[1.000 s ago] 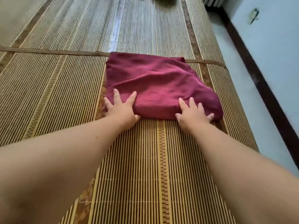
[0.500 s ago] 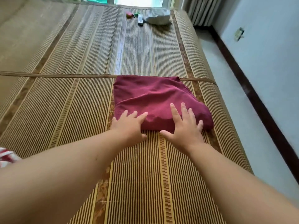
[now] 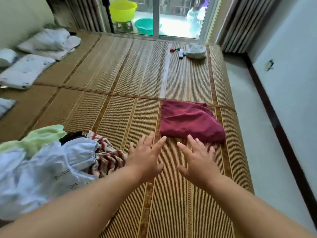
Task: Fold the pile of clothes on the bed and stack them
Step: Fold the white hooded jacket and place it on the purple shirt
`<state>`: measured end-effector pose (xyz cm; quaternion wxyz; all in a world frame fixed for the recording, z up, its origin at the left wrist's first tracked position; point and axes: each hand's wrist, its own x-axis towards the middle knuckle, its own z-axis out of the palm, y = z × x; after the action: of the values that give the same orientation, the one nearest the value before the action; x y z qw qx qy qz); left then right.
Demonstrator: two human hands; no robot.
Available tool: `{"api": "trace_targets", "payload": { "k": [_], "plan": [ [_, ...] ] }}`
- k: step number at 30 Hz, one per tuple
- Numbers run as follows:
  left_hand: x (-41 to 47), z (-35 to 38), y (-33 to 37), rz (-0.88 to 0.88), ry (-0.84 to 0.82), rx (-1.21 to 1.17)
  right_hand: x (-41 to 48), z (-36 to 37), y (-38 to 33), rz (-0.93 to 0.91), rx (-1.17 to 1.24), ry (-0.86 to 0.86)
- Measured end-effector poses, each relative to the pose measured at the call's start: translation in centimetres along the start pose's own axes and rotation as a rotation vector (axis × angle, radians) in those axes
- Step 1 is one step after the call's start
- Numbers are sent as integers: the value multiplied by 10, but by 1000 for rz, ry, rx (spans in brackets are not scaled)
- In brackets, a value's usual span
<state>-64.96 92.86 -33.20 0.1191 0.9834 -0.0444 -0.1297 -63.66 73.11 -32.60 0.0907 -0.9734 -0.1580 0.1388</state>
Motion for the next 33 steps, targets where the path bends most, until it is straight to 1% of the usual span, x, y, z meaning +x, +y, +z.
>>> {"api": "trace_targets", "payload": {
  "k": [4, 9, 13, 16, 19, 23, 27, 30, 33],
  "plan": [
    [-65, -40, -5, -37, 29, -30, -44, -39, -29, -82, -14, -30],
    [-113, -60, 1, -158, 30, -137, -68, -67, -71, -266, 37, 78],
    [-144, -75, -1, -193, 51, -183, -71, -75, -112, -342, -1, 17],
    [-171, -93, -27, -225, 92, -137, -71, -80, -140, -408, -11, -9],
    [-197, -108, -71, -265, 111, -107, -69, -78, -169, -423, 14, 5],
    [-227, -118, -151, -324, 103, -146, -62, -65, -222, -412, 56, 41],
    [-250, -120, -241, -329, 82, -153, -46, -41, -297, -372, 69, 3],
    [-261, -125, -313, -308, 53, -193, -32, -21, -354, -302, 97, -10],
    [-272, -125, -383, -319, 31, -200, -17, 3, -404, -257, 104, -60]
  ]
}}
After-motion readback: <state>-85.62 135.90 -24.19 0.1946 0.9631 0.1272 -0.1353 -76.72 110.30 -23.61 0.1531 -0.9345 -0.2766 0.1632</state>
